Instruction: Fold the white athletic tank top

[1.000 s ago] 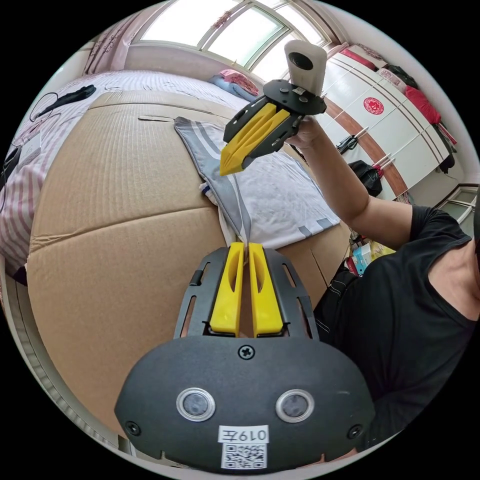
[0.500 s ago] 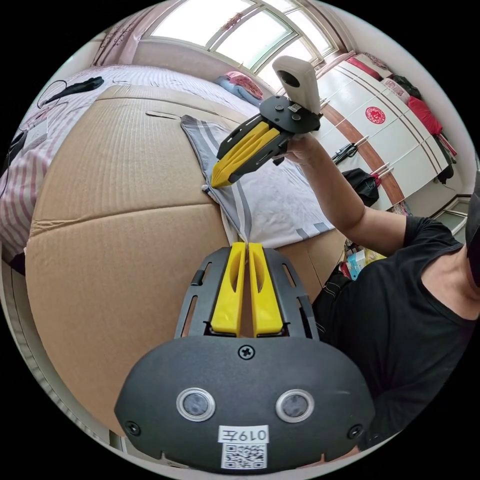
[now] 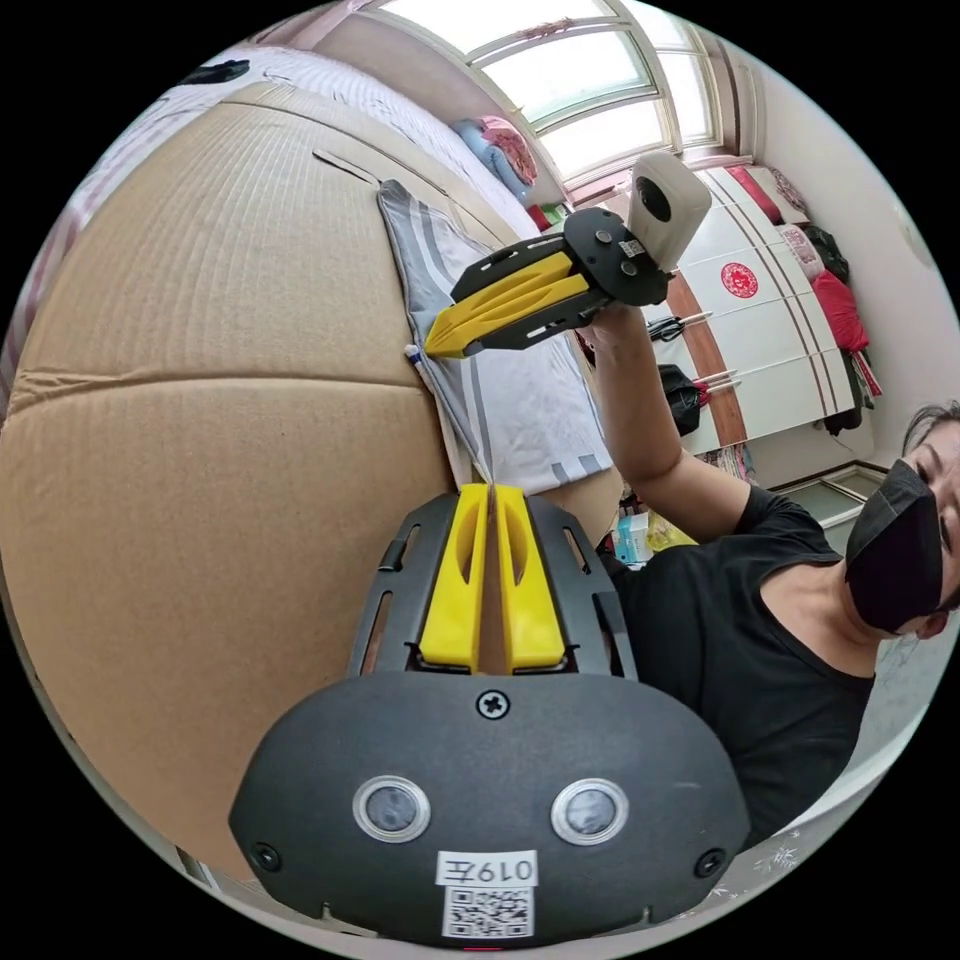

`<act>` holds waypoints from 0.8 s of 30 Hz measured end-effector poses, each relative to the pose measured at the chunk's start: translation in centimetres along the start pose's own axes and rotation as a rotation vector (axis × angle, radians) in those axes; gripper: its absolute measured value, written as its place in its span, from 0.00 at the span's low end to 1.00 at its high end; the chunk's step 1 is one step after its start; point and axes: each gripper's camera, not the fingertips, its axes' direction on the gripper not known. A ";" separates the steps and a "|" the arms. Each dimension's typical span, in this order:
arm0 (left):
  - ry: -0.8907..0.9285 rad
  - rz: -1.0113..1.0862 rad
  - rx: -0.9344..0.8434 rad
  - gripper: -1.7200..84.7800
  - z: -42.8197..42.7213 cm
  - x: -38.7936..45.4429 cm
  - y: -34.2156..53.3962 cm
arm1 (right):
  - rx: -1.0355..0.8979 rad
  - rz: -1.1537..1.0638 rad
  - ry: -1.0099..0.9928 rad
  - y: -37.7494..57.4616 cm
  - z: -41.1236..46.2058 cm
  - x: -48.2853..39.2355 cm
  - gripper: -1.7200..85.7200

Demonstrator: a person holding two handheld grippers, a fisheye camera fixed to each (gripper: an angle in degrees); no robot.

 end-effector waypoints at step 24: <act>0.022 0.110 -0.288 0.04 -0.4 -3.9 -7.8 | 0.086 0.026 0.105 3.8 0.5 -15.6 0.01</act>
